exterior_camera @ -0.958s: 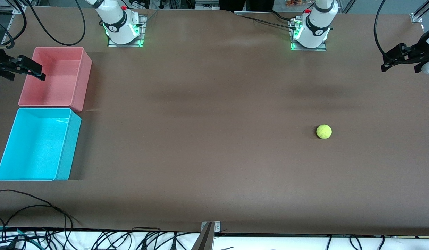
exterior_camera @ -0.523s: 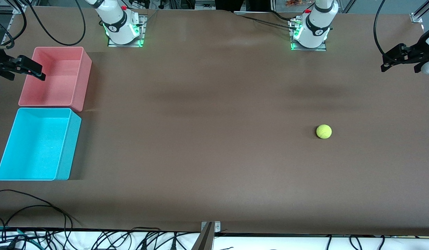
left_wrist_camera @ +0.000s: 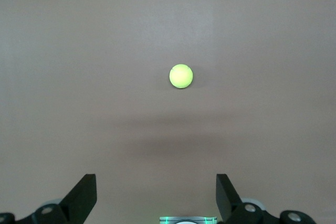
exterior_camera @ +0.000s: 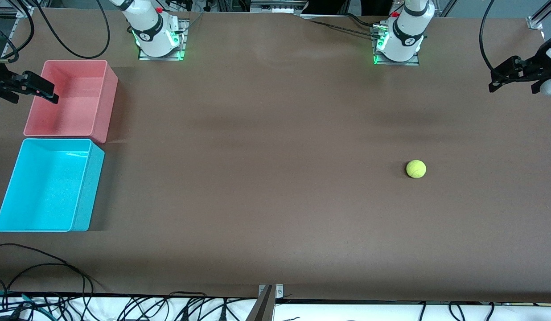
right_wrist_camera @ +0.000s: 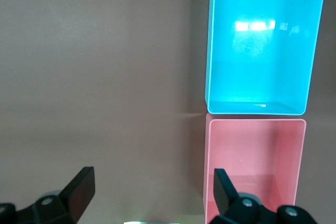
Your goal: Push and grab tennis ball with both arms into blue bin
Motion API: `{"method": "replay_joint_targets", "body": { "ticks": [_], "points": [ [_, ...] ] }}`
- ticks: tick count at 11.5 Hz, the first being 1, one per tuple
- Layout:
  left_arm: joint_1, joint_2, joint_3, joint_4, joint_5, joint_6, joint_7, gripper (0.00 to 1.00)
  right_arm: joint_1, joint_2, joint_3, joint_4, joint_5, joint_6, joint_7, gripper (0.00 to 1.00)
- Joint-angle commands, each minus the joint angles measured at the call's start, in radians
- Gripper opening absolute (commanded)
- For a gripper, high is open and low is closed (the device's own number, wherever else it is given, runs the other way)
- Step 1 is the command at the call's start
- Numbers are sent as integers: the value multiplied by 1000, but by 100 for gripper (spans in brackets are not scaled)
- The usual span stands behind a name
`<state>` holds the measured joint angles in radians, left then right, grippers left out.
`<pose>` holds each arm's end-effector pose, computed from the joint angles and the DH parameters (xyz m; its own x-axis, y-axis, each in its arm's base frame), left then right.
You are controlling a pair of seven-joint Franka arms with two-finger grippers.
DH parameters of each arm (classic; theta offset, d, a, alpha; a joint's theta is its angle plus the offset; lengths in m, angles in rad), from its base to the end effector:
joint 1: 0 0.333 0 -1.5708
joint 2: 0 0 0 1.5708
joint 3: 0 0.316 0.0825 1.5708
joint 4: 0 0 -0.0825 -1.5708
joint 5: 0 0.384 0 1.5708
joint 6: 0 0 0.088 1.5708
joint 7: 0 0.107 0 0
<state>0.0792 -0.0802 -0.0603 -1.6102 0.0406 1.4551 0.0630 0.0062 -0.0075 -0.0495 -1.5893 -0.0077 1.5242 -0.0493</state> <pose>0.5169 0.0131 0.6394 0.9962 -0.0388 -0.0776 -0.0421 -0.9983 -0.0406 0.5462 -0.0246 0.6160 0.9983 0.0057 -0.0579 0.0060 -1.0000 0.0045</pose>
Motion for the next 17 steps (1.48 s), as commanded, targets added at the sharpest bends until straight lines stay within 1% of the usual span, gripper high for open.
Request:
{"method": "replay_joint_targets", "body": {
  "ticks": [1,3,10,14,17],
  "points": [
    [-6,17,-7,32,4,-15,-6,100,-5,9,-1,26,17,-16,5,100],
    [-1,33,-10,32,5,-10,-6,100,-5,9,-1,26,17,-18,5,100],
    [4,30,-9,23,5,28,-6,100,-5,9,-1,26,17,-16,5,100],
    [-2,31,-7,7,15,79,-6,100,-5,9,-1,26,17,-16,5,100],
    [-2,48,-7,-28,18,134,-5,100,-5,9,-1,26,17,-16,5,100]
  ]
}}
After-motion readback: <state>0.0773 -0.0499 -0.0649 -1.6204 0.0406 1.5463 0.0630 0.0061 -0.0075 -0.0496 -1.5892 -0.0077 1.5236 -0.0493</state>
